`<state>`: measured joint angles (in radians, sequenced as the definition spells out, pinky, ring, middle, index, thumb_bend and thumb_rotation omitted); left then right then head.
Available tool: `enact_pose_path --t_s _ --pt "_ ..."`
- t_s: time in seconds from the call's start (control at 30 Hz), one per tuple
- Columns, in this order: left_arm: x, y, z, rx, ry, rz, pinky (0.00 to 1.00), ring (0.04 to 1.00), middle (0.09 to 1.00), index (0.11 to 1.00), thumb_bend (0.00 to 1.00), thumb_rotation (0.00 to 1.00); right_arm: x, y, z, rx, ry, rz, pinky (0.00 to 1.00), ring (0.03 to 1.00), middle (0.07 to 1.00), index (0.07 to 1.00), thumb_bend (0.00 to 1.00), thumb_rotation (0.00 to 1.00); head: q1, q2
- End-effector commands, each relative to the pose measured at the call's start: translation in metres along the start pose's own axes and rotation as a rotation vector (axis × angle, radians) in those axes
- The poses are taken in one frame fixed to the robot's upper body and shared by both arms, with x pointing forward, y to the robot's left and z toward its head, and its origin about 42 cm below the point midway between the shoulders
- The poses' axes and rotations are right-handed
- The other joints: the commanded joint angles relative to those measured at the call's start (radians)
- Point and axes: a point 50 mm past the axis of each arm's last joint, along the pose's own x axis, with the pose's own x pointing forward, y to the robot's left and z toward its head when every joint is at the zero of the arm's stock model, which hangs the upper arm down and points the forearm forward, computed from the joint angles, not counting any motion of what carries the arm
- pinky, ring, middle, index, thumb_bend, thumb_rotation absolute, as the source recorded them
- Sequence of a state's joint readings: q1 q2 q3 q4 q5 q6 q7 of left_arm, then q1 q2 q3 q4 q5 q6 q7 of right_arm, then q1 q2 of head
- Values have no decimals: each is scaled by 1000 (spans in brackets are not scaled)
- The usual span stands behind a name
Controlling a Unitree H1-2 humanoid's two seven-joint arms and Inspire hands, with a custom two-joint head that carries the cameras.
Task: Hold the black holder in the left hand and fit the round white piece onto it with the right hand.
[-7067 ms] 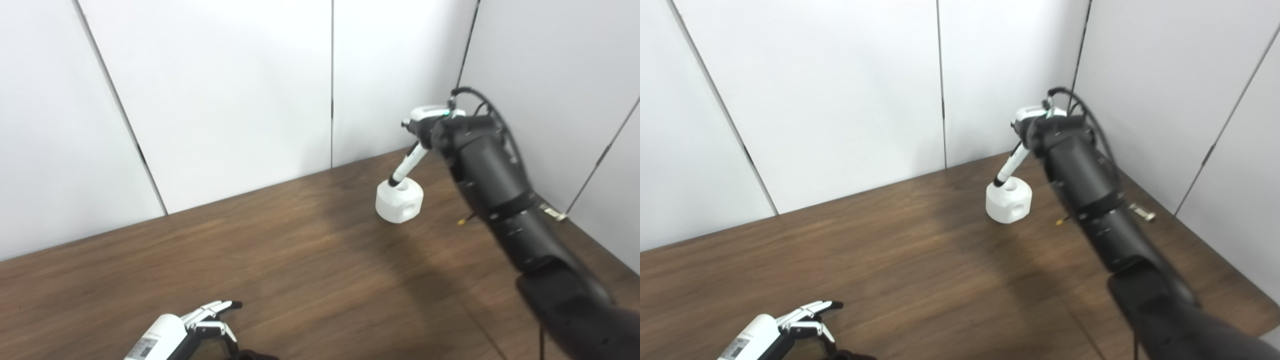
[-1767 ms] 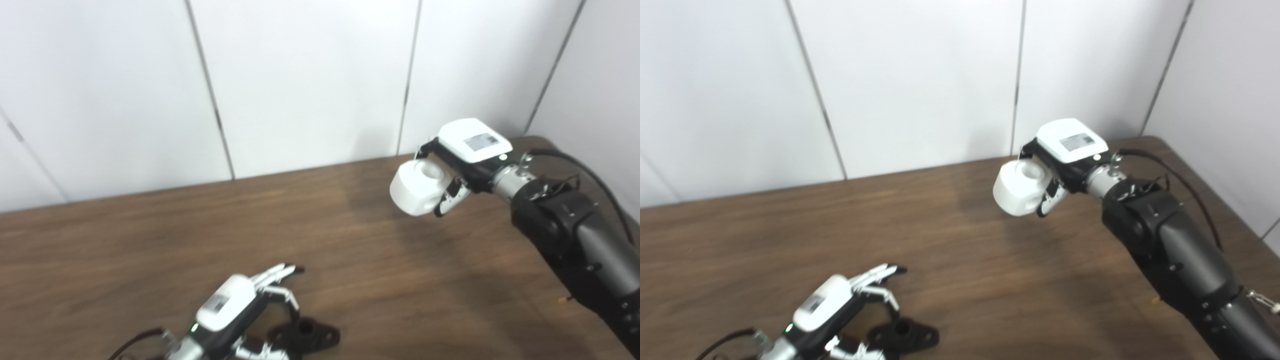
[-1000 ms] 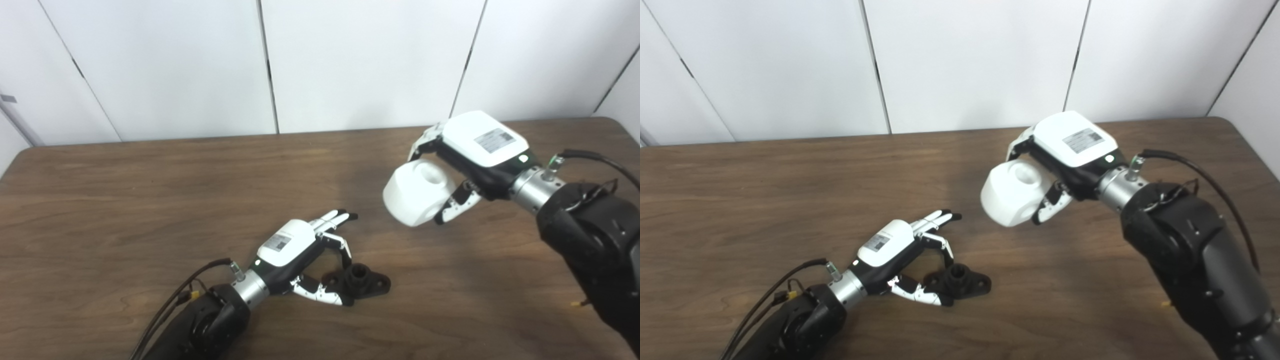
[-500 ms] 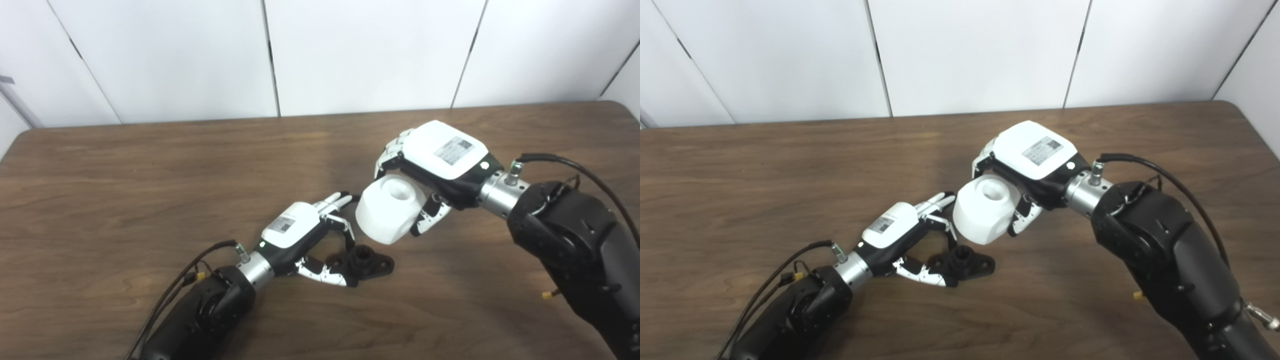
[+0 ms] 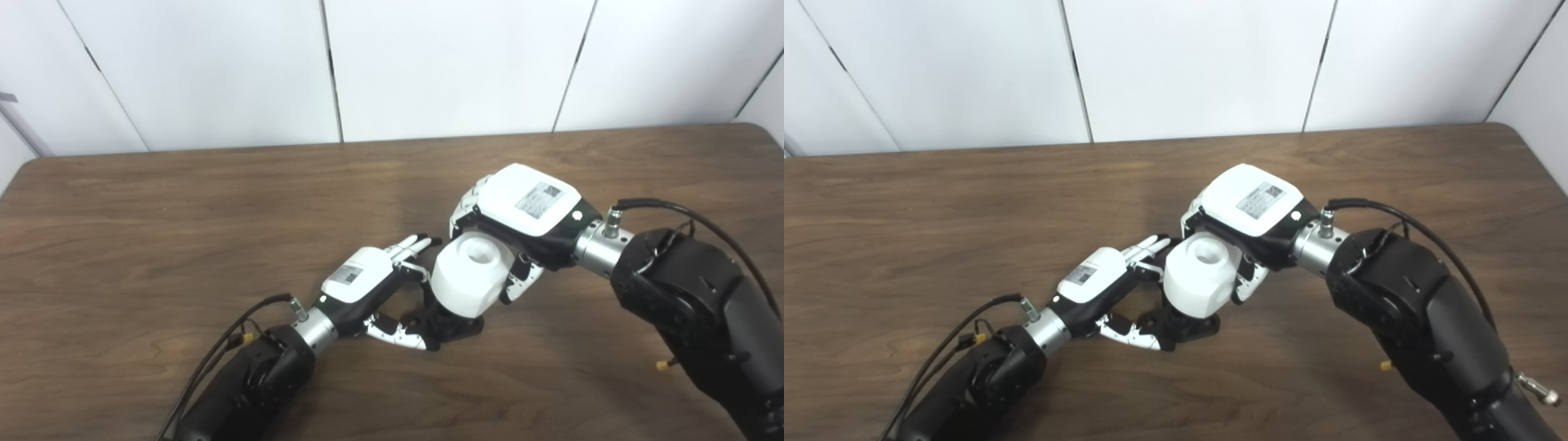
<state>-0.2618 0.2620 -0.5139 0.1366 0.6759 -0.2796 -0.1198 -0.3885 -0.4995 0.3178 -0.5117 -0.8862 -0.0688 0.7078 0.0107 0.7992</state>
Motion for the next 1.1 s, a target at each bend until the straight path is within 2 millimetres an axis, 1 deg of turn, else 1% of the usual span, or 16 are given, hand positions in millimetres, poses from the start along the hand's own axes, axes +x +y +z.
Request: enact_pose_path --t_s 0.0,0.1,0.3,0.43,0.63,1.07 --pt "-15 -34 -16 15 142 -195 901 1000 981 489 524 69 1 -15 -1 -30 -20 -79 776 758 698 479 527 141 3 2" --pt "-15 -34 -16 13 145 -193 908 1000 982 489 523 69 3 -14 -1 -17 -22 -76 765 763 698 479 527 139 3 2" --pt "-15 -33 -15 7 143 -188 910 1000 980 489 523 69 8 -12 3 11 -12 -61 796 773 709 480 527 139 6 4" --pt "-15 -33 -13 4 143 -186 916 1000 981 489 523 69 11 -10 6 23 -16 -60 800 772 708 480 526 139 10 7" --pt "-16 -33 -12 3 138 -181 911 998 979 489 523 69 17 -4 9 36 -19 -55 801 767 700 480 526 139 10 9" --pt "-17 -32 -10 2 142 -185 914 1000 982 489 523 69 19 11 8 29 -26 -16 817 769 702 480 526 139 17 20"
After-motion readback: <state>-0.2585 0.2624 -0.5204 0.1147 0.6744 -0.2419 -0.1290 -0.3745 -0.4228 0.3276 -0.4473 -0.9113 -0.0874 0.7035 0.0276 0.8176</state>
